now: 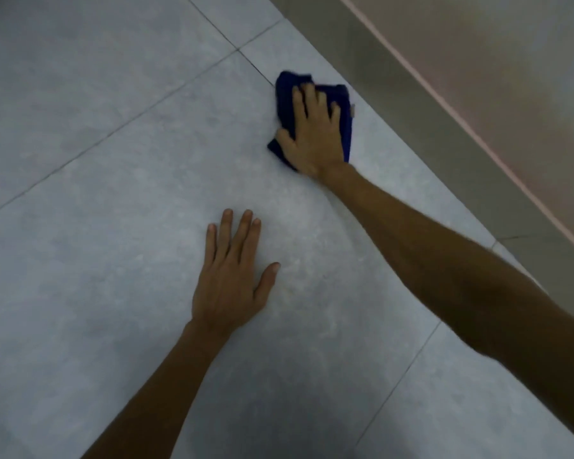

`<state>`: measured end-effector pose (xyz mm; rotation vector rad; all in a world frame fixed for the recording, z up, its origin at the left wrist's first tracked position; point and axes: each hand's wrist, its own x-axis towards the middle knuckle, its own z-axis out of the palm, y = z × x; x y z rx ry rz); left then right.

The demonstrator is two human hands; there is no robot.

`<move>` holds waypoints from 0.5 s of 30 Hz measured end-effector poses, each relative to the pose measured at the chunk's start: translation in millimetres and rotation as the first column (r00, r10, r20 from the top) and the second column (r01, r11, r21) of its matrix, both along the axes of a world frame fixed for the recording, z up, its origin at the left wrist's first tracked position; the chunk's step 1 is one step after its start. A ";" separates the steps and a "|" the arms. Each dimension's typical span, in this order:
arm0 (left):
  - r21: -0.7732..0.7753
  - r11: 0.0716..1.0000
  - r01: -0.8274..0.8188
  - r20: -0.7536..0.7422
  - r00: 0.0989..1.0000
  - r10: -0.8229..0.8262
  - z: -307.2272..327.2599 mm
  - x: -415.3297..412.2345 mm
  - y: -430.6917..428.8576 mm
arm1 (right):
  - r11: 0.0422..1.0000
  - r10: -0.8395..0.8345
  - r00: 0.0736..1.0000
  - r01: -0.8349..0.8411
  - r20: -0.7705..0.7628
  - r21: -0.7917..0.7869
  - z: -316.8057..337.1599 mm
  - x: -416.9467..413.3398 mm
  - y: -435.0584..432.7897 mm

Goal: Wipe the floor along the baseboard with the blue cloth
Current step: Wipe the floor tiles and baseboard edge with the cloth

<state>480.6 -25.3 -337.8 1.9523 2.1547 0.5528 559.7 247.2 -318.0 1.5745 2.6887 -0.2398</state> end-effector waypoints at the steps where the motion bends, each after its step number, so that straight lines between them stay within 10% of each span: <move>1: 0.013 1.000 -0.012 0.027 1.000 0.011 0.9 -0.8 -0.4 | 0.998 0.060 0.998 -0.060 -0.010 -0.008 -2.4 2.7 -24.0; 6: 0.058 0.982 -0.181 0.120 0.978 0.173 8.9 -14.4 -9.0 | 0.975 0.208 0.978 -0.210 -0.031 -0.074 -4.0 106.9 -152.4; 10: 0.000 0.967 -0.254 0.028 0.967 0.253 19.1 -44.4 -56.4 | 0.994 -0.049 0.996 0.056 0.069 -0.089 3.9 170.0 -136.1; 15: -0.028 0.891 -0.453 0.007 0.891 0.453 27.7 -90.1 -132.5 | 0.954 -0.291 0.957 0.291 0.013 -0.074 9.3 58.6 -70.7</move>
